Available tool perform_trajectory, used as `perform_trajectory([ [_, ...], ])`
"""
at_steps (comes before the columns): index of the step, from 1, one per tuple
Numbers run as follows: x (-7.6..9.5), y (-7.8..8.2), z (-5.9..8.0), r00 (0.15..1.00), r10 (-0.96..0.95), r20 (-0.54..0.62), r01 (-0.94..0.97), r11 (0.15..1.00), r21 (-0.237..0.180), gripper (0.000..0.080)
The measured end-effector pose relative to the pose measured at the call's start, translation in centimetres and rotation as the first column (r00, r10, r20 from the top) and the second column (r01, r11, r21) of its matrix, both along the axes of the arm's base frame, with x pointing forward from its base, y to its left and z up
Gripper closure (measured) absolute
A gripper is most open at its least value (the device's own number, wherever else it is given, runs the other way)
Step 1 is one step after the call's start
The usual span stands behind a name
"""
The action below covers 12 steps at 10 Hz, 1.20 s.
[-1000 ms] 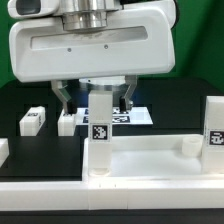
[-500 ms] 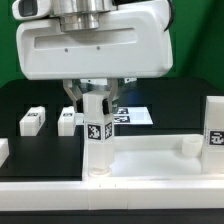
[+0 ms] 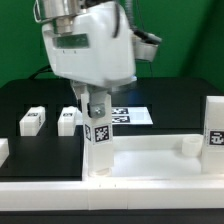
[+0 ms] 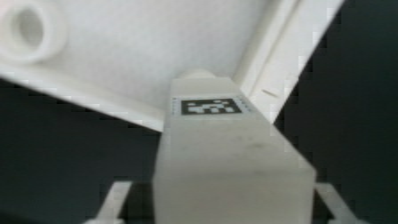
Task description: Assemble desk
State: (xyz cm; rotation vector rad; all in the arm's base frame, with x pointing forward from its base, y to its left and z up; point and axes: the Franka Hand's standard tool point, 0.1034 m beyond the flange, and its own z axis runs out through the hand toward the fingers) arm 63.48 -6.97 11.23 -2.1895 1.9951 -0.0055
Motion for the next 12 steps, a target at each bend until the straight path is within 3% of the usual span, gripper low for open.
perform_trajectory([
  [2,-0.2,-0.3,-0.1,0.986,-0.165,-0.010,0.165,0.986,0.036,0.0507],
  [4,-0.3,-0.3,-0.2,0.990,-0.139,-0.009,0.139,0.990,0.033,0.0506],
  [5,-0.1,0.0,-0.1,0.999,-0.037,0.002,0.037,0.999,0.008,0.0340],
  [6,0.3,0.8,0.2,0.983,0.180,0.022,-0.179,0.983,-0.039,0.0197],
  [8,0.1,1.8,-0.3,0.860,0.510,0.037,-0.506,0.859,-0.083,0.0164],
  [12,0.1,1.5,-0.3,0.662,0.748,0.040,-0.738,0.661,-0.135,0.0151],
])
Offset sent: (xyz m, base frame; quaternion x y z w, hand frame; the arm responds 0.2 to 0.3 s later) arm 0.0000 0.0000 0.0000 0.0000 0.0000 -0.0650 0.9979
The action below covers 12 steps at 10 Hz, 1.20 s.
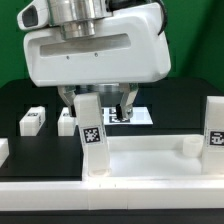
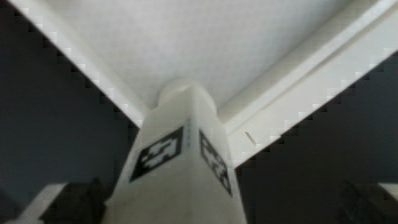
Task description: Assemble desk
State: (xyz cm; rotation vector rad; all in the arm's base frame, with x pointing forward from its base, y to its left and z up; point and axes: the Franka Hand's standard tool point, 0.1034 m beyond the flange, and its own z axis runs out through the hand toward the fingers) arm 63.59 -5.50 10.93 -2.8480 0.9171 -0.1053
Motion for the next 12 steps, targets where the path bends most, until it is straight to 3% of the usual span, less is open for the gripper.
perform_trajectory([
  [2,0.61,-0.87,0.96,0.935,0.353,0.013,-0.352,0.934,-0.064,0.0151],
  [3,0.61,-0.76,0.91,0.945,0.327,0.014,-0.326,0.944,-0.058,0.0151],
  [4,0.60,-0.78,0.90,0.947,0.320,0.013,-0.319,0.946,-0.057,0.0277],
  [5,0.61,-0.75,0.90,0.954,0.300,0.012,-0.298,0.953,-0.053,0.0277],
  [6,0.61,-0.67,0.89,0.980,0.197,0.005,-0.196,0.980,-0.039,0.0459],
  [7,0.54,-0.91,0.86,0.993,0.121,-0.003,-0.121,0.992,-0.034,0.0508],
  [10,0.48,-1.08,0.81,0.996,-0.088,-0.024,0.087,0.996,-0.014,0.0508],
  [12,0.18,-1.26,0.69,0.886,-0.454,-0.091,0.458,0.889,0.027,0.0508],
])
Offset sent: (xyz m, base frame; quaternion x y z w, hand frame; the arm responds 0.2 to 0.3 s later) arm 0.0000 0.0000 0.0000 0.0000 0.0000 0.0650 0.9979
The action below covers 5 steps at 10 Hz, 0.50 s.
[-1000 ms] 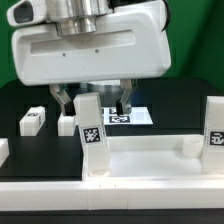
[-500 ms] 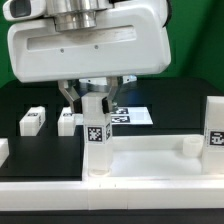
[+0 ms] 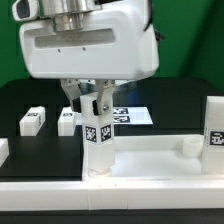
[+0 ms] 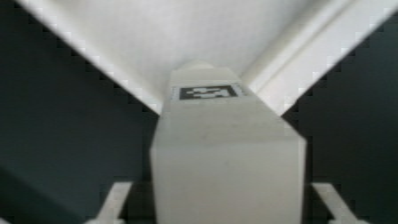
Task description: Assemble desk
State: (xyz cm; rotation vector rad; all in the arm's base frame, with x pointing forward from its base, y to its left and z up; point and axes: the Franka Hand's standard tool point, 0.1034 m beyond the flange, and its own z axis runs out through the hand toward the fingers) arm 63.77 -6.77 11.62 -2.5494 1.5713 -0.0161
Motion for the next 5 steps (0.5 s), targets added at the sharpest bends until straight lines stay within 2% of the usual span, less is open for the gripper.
perform_trajectory([
  [1,-0.14,0.04,-0.07,0.981,-0.190,-0.029,0.191,0.981,0.044,0.0508],
  [2,-0.18,0.24,-0.12,0.928,-0.366,-0.066,0.370,0.926,0.075,0.0508],
  [4,-0.22,0.34,-0.16,0.840,-0.534,-0.094,0.542,0.836,0.092,0.0508],
  [5,-0.21,0.36,-0.15,0.839,-0.536,-0.095,0.544,0.834,0.092,0.0508],
])
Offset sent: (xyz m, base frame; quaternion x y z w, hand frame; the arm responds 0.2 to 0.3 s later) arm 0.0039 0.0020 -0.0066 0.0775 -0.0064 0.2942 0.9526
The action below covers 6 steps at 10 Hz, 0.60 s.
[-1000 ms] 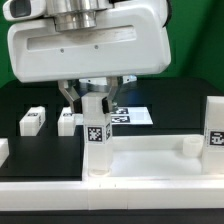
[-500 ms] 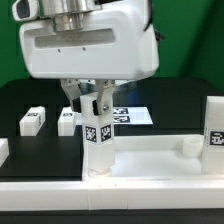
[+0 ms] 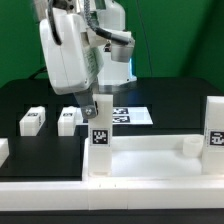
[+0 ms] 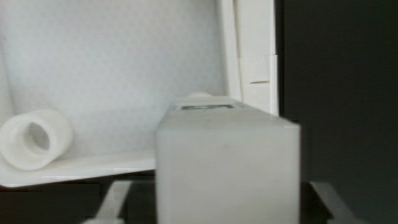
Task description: Assemble desk
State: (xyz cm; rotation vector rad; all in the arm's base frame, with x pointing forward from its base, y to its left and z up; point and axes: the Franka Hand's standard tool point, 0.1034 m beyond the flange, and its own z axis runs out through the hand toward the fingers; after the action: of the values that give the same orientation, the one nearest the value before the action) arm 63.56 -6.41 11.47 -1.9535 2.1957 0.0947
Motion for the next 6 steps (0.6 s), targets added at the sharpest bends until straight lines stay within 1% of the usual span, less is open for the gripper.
perform_trajectory([
  [1,0.0,0.0,0.0,1.000,0.020,0.004,-0.020,1.000,-0.002,0.0508],
  [2,0.0,0.0,0.0,0.993,0.118,0.017,-0.118,0.993,-0.020,0.0508],
  [3,0.2,0.2,0.1,0.936,0.348,0.046,-0.345,0.936,-0.065,0.0318],
  [4,0.2,0.7,0.0,0.846,0.529,0.068,-0.522,0.848,-0.090,0.0318],
  [5,0.2,1.1,0.0,0.796,0.600,0.075,-0.593,0.799,-0.099,0.0188],
  [6,0.2,0.9,0.0,0.782,0.619,0.076,-0.610,0.785,-0.106,0.0162],
])
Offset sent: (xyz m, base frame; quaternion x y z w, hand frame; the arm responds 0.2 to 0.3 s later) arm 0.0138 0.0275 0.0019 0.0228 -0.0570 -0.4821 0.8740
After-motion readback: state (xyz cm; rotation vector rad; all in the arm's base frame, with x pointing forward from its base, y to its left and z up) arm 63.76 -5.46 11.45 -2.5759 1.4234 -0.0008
